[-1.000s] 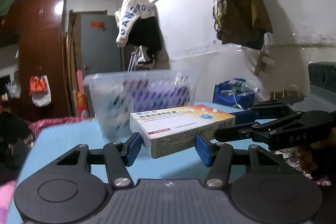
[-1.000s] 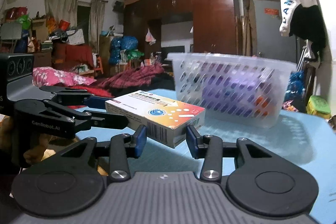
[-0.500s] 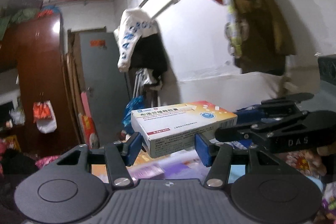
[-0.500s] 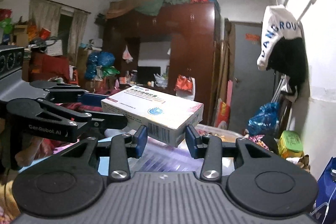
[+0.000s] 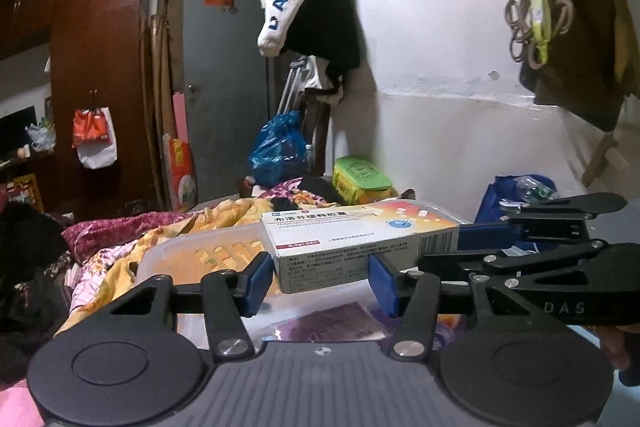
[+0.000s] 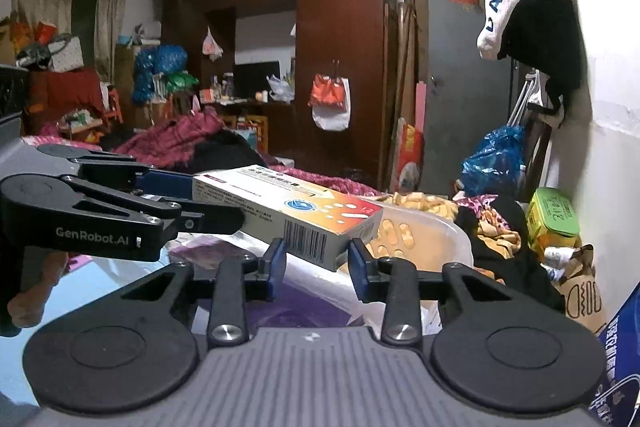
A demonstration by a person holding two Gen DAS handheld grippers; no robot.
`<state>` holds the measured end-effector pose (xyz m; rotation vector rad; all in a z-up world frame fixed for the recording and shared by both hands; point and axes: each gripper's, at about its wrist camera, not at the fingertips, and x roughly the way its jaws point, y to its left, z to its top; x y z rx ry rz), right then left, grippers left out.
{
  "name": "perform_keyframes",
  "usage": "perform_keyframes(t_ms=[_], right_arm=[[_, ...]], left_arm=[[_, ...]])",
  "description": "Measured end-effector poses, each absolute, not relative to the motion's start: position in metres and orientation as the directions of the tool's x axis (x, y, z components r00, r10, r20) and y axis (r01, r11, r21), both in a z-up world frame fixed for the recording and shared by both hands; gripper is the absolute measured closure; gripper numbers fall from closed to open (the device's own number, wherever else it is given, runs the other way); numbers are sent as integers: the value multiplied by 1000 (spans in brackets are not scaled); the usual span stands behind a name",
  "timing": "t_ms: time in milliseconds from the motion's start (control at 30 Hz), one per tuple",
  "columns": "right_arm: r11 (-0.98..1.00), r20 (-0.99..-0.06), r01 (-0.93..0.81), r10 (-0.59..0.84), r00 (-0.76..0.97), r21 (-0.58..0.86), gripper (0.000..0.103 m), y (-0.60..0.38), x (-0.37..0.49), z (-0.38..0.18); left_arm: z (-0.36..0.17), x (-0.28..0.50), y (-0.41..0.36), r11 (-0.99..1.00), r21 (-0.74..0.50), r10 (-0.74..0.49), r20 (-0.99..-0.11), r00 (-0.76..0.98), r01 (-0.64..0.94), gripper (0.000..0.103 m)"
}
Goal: Organize objects
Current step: 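Lift the medicine box with both grippers and carry it over the basket, then open both grippers to drop the medicine box into the basket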
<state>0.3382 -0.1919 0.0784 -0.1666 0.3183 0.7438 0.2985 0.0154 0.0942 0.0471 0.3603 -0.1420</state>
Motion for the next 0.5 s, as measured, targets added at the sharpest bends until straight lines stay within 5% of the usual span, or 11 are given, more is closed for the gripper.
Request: perform_keyframes(t_ms=[133,200,367,500], right_arm=[[736,-371,-676,618,693,-39,67,-188,342,78],[735,-388,-677,615,687,-33,62,-188,344,76],[768,-329,-640,600,729,-19,0,-202,336,80],[772,-334,-635,603,725,13,0,-210,337,88]], left_arm=[[91,307,17,991,17,-114,-375,920,130,46],[89,304,16,993,38,-93,-373,923,116,32],[96,288,26,998,13,-56,-318,946,63,7],[101,279,28,999,8,-34,-289,957,38,4]])
